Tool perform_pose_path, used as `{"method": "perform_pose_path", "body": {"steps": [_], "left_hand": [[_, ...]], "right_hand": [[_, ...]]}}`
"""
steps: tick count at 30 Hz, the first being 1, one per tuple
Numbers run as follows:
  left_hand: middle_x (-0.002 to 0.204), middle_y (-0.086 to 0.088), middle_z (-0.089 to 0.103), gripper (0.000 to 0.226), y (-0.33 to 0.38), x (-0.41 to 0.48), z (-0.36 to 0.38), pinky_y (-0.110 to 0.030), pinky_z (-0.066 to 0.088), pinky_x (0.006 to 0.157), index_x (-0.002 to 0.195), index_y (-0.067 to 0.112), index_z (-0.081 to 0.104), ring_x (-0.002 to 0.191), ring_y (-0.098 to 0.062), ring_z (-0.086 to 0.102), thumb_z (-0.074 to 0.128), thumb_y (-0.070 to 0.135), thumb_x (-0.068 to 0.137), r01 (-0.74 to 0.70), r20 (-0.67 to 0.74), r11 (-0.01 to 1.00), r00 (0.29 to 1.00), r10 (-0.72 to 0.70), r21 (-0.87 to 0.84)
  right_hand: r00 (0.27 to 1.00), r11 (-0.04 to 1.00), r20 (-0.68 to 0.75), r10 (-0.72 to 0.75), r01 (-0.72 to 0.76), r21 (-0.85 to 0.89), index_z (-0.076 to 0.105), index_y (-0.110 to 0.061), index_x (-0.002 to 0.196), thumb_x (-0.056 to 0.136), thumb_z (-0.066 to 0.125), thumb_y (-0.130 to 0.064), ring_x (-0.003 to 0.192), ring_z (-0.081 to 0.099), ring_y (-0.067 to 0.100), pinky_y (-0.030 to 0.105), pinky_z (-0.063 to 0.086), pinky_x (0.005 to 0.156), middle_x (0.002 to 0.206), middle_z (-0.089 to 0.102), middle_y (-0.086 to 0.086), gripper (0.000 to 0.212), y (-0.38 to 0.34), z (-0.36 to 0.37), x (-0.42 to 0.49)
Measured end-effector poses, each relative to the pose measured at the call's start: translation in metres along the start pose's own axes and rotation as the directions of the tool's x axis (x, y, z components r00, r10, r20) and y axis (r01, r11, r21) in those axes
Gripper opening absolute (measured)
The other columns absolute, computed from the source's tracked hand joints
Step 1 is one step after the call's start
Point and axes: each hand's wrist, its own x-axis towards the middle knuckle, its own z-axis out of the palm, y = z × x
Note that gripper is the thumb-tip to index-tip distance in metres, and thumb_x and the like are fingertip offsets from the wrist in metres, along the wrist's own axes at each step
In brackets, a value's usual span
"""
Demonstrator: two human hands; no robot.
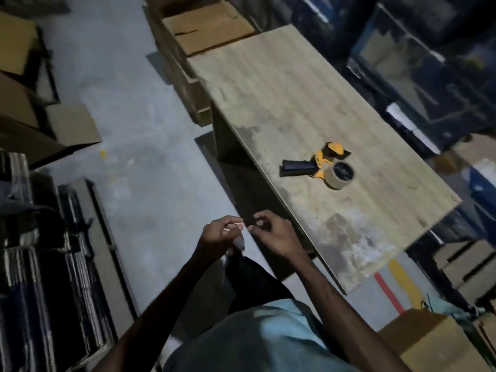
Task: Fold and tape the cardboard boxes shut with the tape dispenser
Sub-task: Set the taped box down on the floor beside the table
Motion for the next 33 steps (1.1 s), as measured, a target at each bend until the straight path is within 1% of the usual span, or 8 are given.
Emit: {"method": "perform_pose_path", "body": {"steps": [3, 7, 12, 17, 20, 25, 30, 33], "left_hand": [[0.088, 0.014, 0.077, 0.028, 0.003, 0.054, -0.052, -0.02, 0.052, 0.083, 0.104, 0.027, 0.077, 0.089, -0.007, 0.072, 0.064, 0.041, 0.083, 0.038, -0.056, 0.999, 0.998, -0.039, -0.004], [0.08, 0.029, 0.071, 0.013, 0.013, 0.126, -0.124, -0.02, 0.049, 0.081, 0.102, 0.03, 0.077, 0.083, -0.001, 0.069, 0.071, 0.03, 0.091, 0.027, -0.137, 0.996, 0.99, -0.015, 0.085], [0.092, 0.014, 0.078, 0.013, 0.051, 0.208, -0.216, -0.013, 0.049, 0.078, 0.108, 0.029, 0.079, 0.081, 0.004, 0.072, 0.074, 0.028, 0.096, 0.055, -0.185, 0.991, 0.982, -0.032, 0.12], [0.093, 0.01, 0.079, 0.015, 0.078, 0.293, -0.3, -0.02, 0.049, 0.077, 0.109, 0.029, 0.078, 0.082, -0.003, 0.074, 0.075, 0.025, 0.096, 0.032, -0.25, 0.998, 0.968, -0.017, 0.055], [0.097, 0.004, 0.079, 0.016, 0.09, 0.348, -0.351, -0.025, 0.053, 0.08, 0.112, 0.025, 0.079, 0.086, -0.01, 0.074, 0.075, 0.024, 0.096, 0.02, -0.248, 1.0, 0.969, -0.024, -0.018], [0.094, 0.002, 0.077, 0.016, 0.094, 0.446, -0.448, -0.015, 0.046, 0.062, 0.113, 0.027, 0.077, 0.069, 0.003, 0.067, 0.073, 0.026, 0.097, 0.002, -0.198, 0.999, 0.98, -0.011, -0.045], [0.089, 0.004, 0.078, 0.023, 0.104, 0.538, -0.562, -0.035, 0.058, 0.075, 0.112, 0.029, 0.077, 0.076, -0.007, 0.072, 0.072, 0.04, 0.092, 0.02, -0.123, 1.0, 0.992, -0.019, 0.012], [0.089, 0.005, 0.079, 0.026, 0.122, 0.594, -0.621, -0.028, 0.057, 0.078, 0.11, 0.029, 0.077, 0.08, -0.006, 0.074, 0.071, 0.044, 0.09, -0.003, -0.111, 0.999, 0.994, 0.007, 0.038]], "right_hand": [[1.0, 0.999, 0.013, -0.026, 0.026, 0.024, 0.069, -0.032, 0.115, 0.085, 0.079, -0.043, 0.094, 0.069, 0.009, 0.032, 0.054, 0.093, 0.095, 0.072, -0.012, 0.034, -0.04, 0.007, 0.071], [0.996, 0.994, 0.057, -0.066, 0.061, 0.089, 0.07, -0.029, 0.113, 0.086, 0.081, -0.039, 0.089, 0.069, 0.01, 0.032, 0.055, 0.091, 0.094, 0.073, -0.007, 0.03, -0.104, 0.016, 0.163], [0.988, 0.987, 0.09, -0.129, 0.119, 0.109, 0.069, -0.031, 0.11, 0.087, 0.081, -0.045, 0.08, 0.066, 0.005, 0.031, 0.054, 0.081, 0.092, 0.072, -0.007, 0.03, -0.201, 0.024, 0.26], [0.98, 0.989, 0.135, -0.146, 0.147, -0.001, 0.071, -0.033, 0.114, 0.087, 0.078, -0.045, 0.083, 0.063, 0.005, 0.026, 0.048, 0.079, 0.088, 0.067, -0.015, 0.031, -0.299, 0.031, 0.353], [0.979, 0.989, 0.142, -0.146, 0.147, 0.005, 0.07, -0.032, 0.114, 0.088, 0.078, -0.045, 0.088, 0.068, 0.008, 0.029, 0.053, 0.084, 0.092, 0.07, -0.013, 0.03, -0.351, 0.036, 0.415], [0.99, 0.995, 0.101, -0.098, 0.096, 0.024, 0.069, -0.033, 0.111, 0.089, 0.078, -0.039, 0.093, 0.071, 0.007, 0.03, 0.056, 0.09, 0.097, 0.074, -0.012, 0.025, -0.431, 0.059, 0.526], [0.999, 0.999, 0.049, 0.011, -0.013, 0.044, 0.072, -0.029, 0.112, 0.086, 0.08, -0.04, 0.09, 0.07, 0.007, 0.037, 0.058, 0.09, 0.093, 0.073, -0.012, 0.029, -0.509, 0.087, 0.62], [1.0, 0.999, 0.015, 0.004, -0.004, 0.045, 0.07, -0.032, 0.116, 0.088, 0.077, -0.047, 0.092, 0.07, 0.008, 0.038, 0.057, 0.092, 0.1, 0.073, -0.01, 0.033, -0.561, 0.102, 0.674]]}}
